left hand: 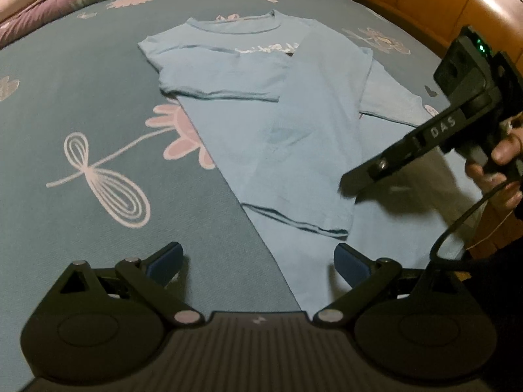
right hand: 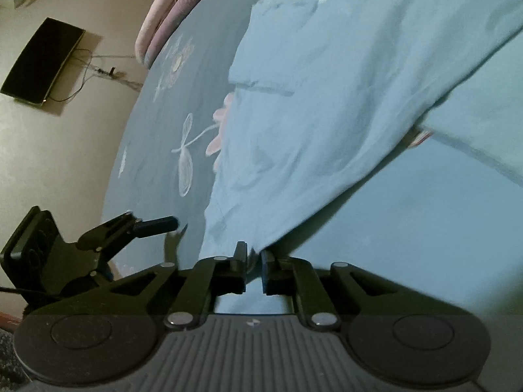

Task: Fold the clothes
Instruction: 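Lift the gripped shirt side with the right gripper, then lay the shirt side over the shirt front and open the right gripper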

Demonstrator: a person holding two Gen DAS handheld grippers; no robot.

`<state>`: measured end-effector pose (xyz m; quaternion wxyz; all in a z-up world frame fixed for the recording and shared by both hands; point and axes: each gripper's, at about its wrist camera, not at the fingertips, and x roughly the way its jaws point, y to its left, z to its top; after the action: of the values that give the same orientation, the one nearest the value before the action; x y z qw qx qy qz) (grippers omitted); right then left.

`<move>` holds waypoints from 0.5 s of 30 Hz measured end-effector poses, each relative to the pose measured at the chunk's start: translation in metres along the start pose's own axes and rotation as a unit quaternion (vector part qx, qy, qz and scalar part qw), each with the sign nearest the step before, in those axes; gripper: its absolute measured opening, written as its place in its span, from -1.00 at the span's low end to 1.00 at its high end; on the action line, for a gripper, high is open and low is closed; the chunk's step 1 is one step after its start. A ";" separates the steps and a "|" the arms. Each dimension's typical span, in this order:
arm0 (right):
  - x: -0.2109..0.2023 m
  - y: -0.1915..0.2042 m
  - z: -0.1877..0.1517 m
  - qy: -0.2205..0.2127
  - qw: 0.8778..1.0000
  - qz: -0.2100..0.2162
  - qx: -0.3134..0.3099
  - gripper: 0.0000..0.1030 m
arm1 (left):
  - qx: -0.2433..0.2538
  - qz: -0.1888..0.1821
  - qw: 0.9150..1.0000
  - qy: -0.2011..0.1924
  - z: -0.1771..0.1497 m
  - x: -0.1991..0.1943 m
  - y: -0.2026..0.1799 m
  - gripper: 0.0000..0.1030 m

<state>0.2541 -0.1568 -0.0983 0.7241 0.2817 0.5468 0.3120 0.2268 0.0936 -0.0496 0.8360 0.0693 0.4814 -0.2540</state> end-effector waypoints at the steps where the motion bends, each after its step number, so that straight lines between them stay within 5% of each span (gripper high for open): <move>1: -0.008 -0.004 0.002 -0.012 1.000 -0.007 0.005 -0.66 | 0.003 0.002 1.000 -0.001 0.002 0.000 0.000 0.91; 10: -0.100 -0.070 0.025 -0.183 0.975 -0.077 0.095 -0.61 | 0.029 0.003 0.999 -0.017 0.025 0.006 -0.009 0.91; 15: -0.092 -0.101 0.035 -0.192 0.969 -0.051 0.147 -0.65 | 0.047 -0.006 0.999 -0.022 0.037 0.014 -0.025 0.91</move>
<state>0.2838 -0.2945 -0.1088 0.7811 0.4118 0.4509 0.1308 0.2485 0.0537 -0.0388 0.8405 0.0997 0.4511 -0.2831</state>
